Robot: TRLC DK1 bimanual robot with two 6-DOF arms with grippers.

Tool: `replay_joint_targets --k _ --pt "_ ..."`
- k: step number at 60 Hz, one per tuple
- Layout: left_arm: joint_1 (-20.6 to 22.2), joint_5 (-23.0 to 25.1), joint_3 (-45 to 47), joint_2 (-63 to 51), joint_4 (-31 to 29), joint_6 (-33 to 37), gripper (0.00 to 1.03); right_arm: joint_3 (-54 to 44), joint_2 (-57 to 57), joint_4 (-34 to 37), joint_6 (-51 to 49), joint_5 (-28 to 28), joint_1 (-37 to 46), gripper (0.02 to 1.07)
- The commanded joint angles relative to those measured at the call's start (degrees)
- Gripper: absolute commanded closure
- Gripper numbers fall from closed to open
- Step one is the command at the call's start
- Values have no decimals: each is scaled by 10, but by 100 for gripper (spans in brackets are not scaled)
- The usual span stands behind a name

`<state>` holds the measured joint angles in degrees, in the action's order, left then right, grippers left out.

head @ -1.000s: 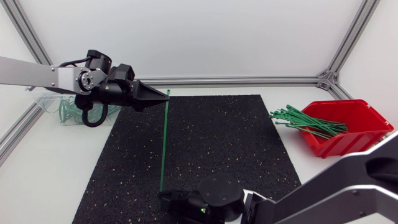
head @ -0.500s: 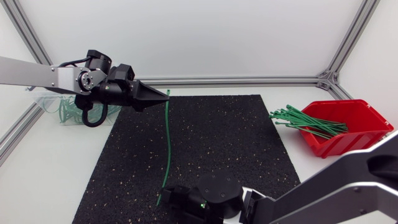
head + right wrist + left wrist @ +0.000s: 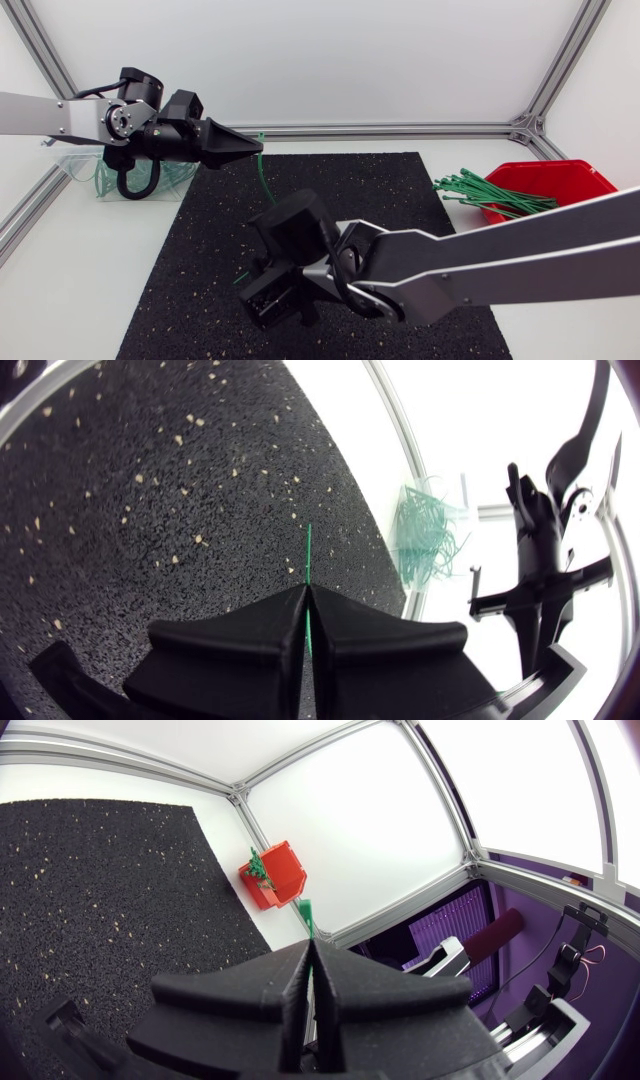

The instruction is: Take a green cable tie from the red box, thread the tail through the head to close it, then place it in the transparent bin on the left.

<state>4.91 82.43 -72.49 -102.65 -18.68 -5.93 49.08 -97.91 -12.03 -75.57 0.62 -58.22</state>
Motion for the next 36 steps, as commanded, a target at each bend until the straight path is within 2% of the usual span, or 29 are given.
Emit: replay_joint_targets --k 1,3,12,19,23,27,30,36 --pt "-1 3 24 32 -8 9 100 42 20 75 108 18 13 102" --pt "1 0 29 44 -9 9 100 66 22 127 148 34 19 102" --pt "14 -19 37 90 -25 7 100 107 50 254 246 94 32 102" --pt "41 -38 36 118 -45 1 100 141 70 343 325 149 53 102" --pt "57 -48 35 127 -51 -1 100 171 68 417 370 173 69 102" --pt "78 -65 32 137 -51 -13 100 190 69 480 396 207 86 102" --pt "93 -70 31 141 -51 -24 100 209 72 553 397 225 90 102" --pt "123 -91 28 148 -51 -42 100 221 93 624 409 255 103 102"
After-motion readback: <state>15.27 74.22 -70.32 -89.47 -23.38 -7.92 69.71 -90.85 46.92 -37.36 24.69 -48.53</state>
